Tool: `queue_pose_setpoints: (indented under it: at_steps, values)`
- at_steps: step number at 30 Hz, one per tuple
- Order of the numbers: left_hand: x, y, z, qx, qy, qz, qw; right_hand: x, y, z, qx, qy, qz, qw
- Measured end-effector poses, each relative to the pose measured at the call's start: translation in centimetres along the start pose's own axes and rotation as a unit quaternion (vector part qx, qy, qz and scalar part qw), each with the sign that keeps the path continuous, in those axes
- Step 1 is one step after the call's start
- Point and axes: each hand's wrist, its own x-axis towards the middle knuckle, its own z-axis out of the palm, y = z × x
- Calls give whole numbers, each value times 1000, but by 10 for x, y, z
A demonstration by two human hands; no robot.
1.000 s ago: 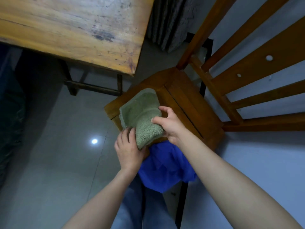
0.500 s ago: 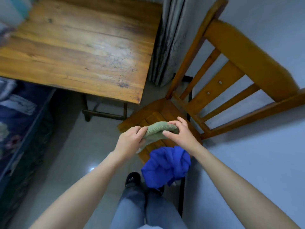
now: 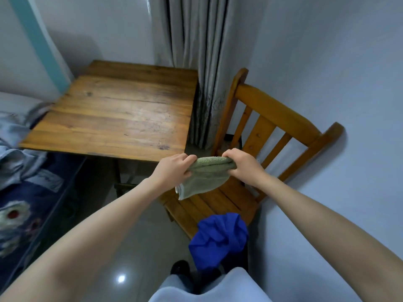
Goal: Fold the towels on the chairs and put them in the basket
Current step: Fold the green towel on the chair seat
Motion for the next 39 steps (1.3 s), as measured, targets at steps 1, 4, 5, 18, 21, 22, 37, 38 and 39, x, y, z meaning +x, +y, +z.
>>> queue_pose_setpoints:
  at_steps: [1, 4, 5, 18, 21, 22, 37, 38, 39]
  values:
    - [0, -1, -5, 5, -1, 0, 1000, 1, -3, -3, 6, -8, -8, 1000]
    - [-11, -3, -20, 23, 4, -23, 999, 7, -17, -12, 6, -29, -36, 999]
    - [-17, -5, -25, 27, 7, -35, 999, 11, -23, -14, 4, -35, -48, 998]
    - [-198, -9, -87, 52, 96, -334, 936, 61, -179, 18, -56, -155, -347, 923]
    - [-250, -13, -104, 69, 121, -387, 911, 58, -234, 34, -70, -169, -407, 895]
    - [-269, -15, -111, 72, 135, -401, 903, 57, -255, 39, -69, -169, -423, 887]
    - [-497, -75, -204, 166, 224, -497, 822, 37, -520, 121, -36, -92, -584, 806]
    - [-508, -80, -205, 169, 224, -497, 821, 38, -530, 130, -30, -88, -587, 804]
    - [-516, -84, -203, 168, 226, -495, 822, 38, -538, 138, -30, -85, -591, 802]
